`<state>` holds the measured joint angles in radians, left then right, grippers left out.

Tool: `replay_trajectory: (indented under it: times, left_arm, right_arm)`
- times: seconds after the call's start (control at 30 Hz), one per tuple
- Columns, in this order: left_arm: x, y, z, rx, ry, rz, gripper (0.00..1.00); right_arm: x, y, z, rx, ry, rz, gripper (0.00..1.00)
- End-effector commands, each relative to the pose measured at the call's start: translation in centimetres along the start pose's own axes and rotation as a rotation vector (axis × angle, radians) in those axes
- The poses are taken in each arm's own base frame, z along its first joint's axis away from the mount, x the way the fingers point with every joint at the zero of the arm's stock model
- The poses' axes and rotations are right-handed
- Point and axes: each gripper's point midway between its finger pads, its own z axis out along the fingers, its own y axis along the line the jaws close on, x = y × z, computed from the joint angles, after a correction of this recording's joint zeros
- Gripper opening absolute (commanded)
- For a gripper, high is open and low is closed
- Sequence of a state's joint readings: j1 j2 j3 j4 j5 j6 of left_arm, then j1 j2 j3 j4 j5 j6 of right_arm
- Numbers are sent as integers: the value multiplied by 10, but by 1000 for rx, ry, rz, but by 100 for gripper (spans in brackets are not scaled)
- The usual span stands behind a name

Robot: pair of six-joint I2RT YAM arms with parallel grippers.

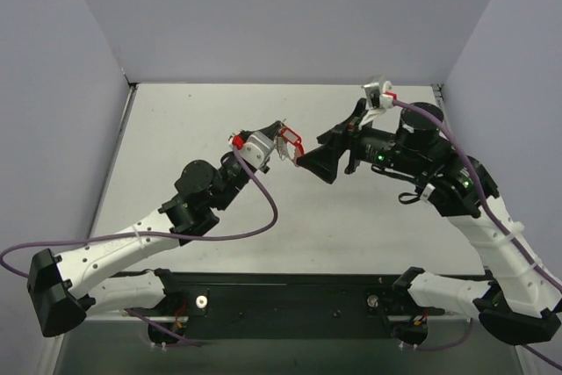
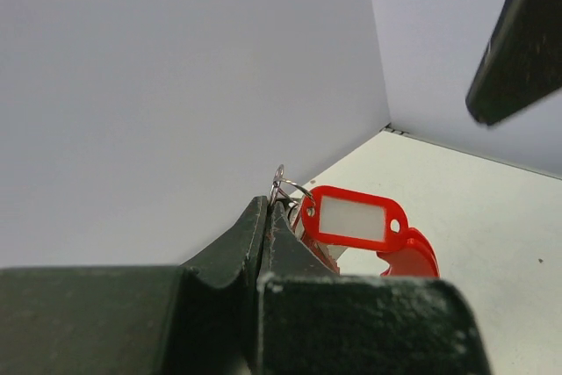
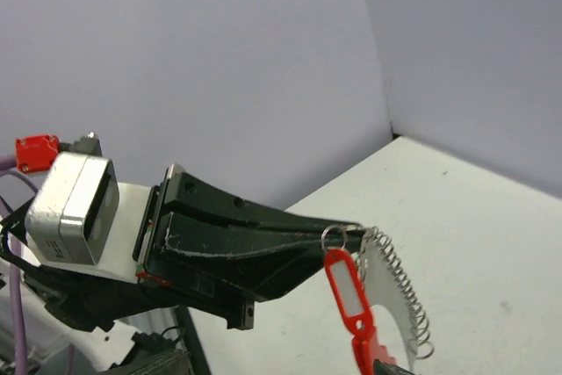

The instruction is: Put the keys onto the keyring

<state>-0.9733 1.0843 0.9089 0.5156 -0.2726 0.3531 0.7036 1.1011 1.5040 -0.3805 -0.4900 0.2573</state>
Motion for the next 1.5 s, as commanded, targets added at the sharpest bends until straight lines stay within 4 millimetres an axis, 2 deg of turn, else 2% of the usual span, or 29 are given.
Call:
replay_trajectory:
  times: [0.0, 0.03, 0.17, 0.27, 0.37, 0.53, 0.57, 0.63, 0.8, 0.93, 1.07, 1.2, 1.3, 1.37, 1.47]
  left_arm:
    - [-48, -2, -8, 68, -173, 4, 0]
    - [-48, -4, -11, 80, -185, 4, 0]
    - [-67, -11, -26, 143, -280, -8, 0]
    - [-79, -20, -33, 217, -314, -28, 0]
    - [-88, -31, -39, 293, -329, -58, 0]
    - [-107, -42, -51, 396, -349, -107, 0]
    - [-111, -44, -54, 414, -359, -119, 0]
    - [-119, -44, -60, 431, -381, -126, 0]
    - [-128, -47, -70, 474, -394, -148, 0]
    - [-139, -52, -78, 532, -418, -162, 0]
    - [-142, -54, -81, 553, -420, -175, 0]
    - [-138, -58, -77, 566, -399, -184, 0]
    - [-137, -63, -75, 589, -383, -186, 0]
    - [-135, -65, -73, 599, -372, -191, 0]
    - [-134, -66, -72, 607, -363, -197, 0]
  right_arm:
    - [-44, -14, -25, 134, -155, -123, 82]
    - [-47, -15, -27, 139, -168, -128, 82]
    - [-52, -27, -24, 165, -190, -133, 82]
    - [-47, -20, -13, 87, -178, -153, 79]
    - [-41, -10, -8, 4, -173, -209, 77]
    - [-43, 13, -15, -117, -193, -308, 72]
    - [-45, 17, -17, -135, -197, -321, 65]
    - [-45, 28, -22, -198, -195, -350, 63]
    - [-54, 55, -36, -333, -213, -401, 63]
    - [-57, 69, -42, -434, -198, -413, 63]
    - [-56, 77, -44, -490, -190, -423, 63]
    - [-53, 81, -38, -548, -151, -401, 61]
    - [-51, 80, -33, -567, -132, -398, 56]
    - [-50, 80, -32, -571, -128, -400, 42]
    - [-48, 79, -30, -581, -124, -415, 40]
